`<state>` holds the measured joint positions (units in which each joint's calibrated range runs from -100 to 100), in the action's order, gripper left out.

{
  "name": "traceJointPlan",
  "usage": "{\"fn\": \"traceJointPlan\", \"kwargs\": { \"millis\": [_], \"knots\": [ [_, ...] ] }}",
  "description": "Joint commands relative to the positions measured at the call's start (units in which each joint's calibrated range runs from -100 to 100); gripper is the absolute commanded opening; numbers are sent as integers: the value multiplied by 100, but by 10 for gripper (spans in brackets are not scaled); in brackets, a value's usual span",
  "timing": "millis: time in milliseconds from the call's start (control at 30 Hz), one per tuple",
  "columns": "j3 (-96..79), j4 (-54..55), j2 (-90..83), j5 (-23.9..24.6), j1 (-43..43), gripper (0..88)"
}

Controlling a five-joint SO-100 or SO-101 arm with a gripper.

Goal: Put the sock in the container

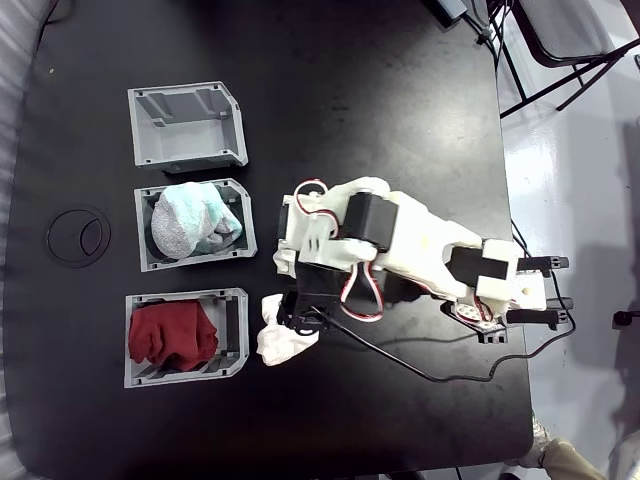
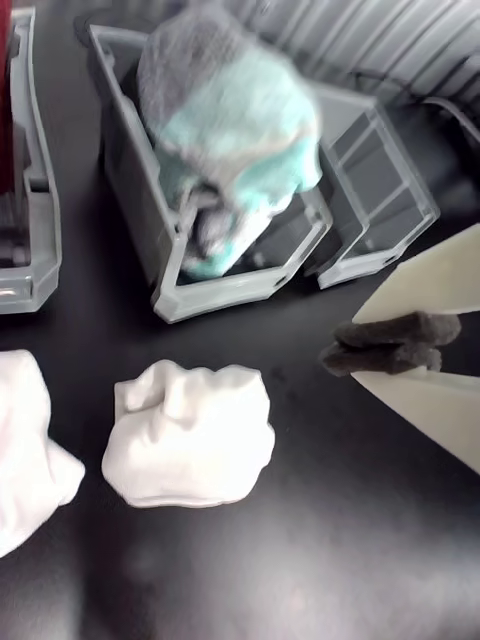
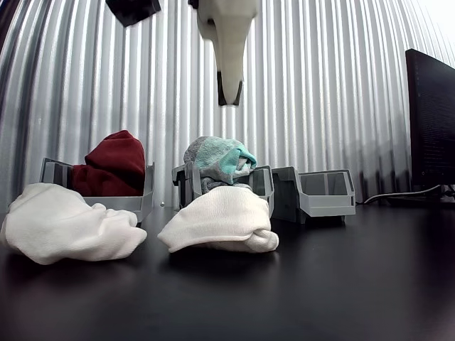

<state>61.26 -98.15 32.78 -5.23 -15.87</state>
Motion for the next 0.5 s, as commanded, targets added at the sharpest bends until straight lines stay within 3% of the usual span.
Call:
{"fn": "traceJointPlan", "kwargs": {
  "millis": [0, 467],
  "knots": [
    [-211, -185, -814, -29, -70, 13],
    [-4332, -159, -3625, -41, 159, 13]
  ]
}}
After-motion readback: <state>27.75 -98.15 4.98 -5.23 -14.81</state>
